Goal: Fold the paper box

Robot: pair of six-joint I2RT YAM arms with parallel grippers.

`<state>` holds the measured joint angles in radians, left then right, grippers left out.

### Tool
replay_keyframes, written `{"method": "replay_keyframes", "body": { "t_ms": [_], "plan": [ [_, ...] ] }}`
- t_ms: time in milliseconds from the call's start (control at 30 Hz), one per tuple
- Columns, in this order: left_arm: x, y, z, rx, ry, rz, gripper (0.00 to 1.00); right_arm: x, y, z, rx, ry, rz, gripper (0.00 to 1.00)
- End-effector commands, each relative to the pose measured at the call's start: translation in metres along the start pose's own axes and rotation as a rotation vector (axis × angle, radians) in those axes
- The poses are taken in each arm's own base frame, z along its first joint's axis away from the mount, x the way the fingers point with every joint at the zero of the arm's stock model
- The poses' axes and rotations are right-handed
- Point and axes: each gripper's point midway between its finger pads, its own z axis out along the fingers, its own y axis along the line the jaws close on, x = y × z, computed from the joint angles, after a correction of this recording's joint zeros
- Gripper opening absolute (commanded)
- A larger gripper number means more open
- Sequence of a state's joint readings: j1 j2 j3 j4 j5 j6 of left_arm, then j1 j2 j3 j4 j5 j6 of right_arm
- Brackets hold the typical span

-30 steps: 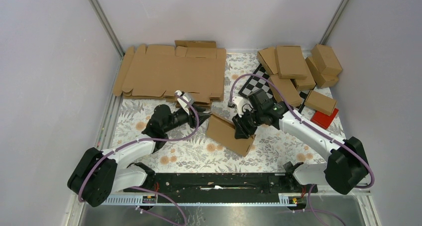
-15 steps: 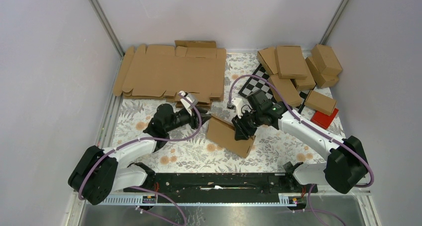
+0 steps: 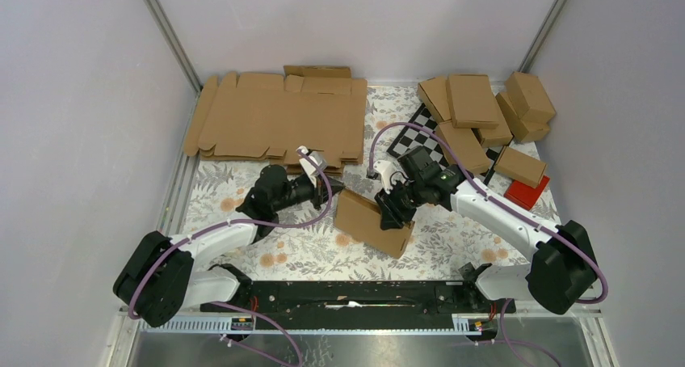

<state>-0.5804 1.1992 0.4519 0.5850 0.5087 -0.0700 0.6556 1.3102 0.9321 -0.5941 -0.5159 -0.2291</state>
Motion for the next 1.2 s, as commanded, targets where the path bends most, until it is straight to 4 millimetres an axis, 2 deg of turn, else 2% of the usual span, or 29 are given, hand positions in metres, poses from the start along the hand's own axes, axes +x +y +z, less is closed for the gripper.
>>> {"method": "replay_keyframes", "body": {
  "t_ms": [0, 233, 333, 533, 700, 1167],
  "plan": [
    [-0.026, 0.003, 0.005, -0.008, -0.056, 0.045, 0.00, -0.018, 0.009, -0.005, -0.023, -0.037, -0.051, 0.34],
    [-0.030, 0.000, 0.004, -0.009, -0.074, 0.031, 0.00, -0.006, -0.011, 0.000, 0.087, 0.037, -0.036, 0.31],
    [-0.031, 0.000, 0.005, -0.003, -0.074, 0.018, 0.00, -0.006, -0.021, 0.002, 0.151, 0.061, -0.029, 0.30],
    [-0.038, -0.002, 0.005, -0.003, -0.099, -0.018, 0.00, -0.009, -0.030, 0.008, 0.227, 0.081, -0.047, 0.30],
    [-0.039, -0.005, 0.009, 0.013, -0.095, -0.082, 0.00, -0.018, -0.033, 0.010, 0.257, 0.048, -0.058, 0.30],
    [-0.039, -0.006, 0.017, 0.027, -0.119, -0.349, 0.00, -0.022, -0.041, 0.013, 0.307, 0.023, -0.044, 0.30]
  ]
}}
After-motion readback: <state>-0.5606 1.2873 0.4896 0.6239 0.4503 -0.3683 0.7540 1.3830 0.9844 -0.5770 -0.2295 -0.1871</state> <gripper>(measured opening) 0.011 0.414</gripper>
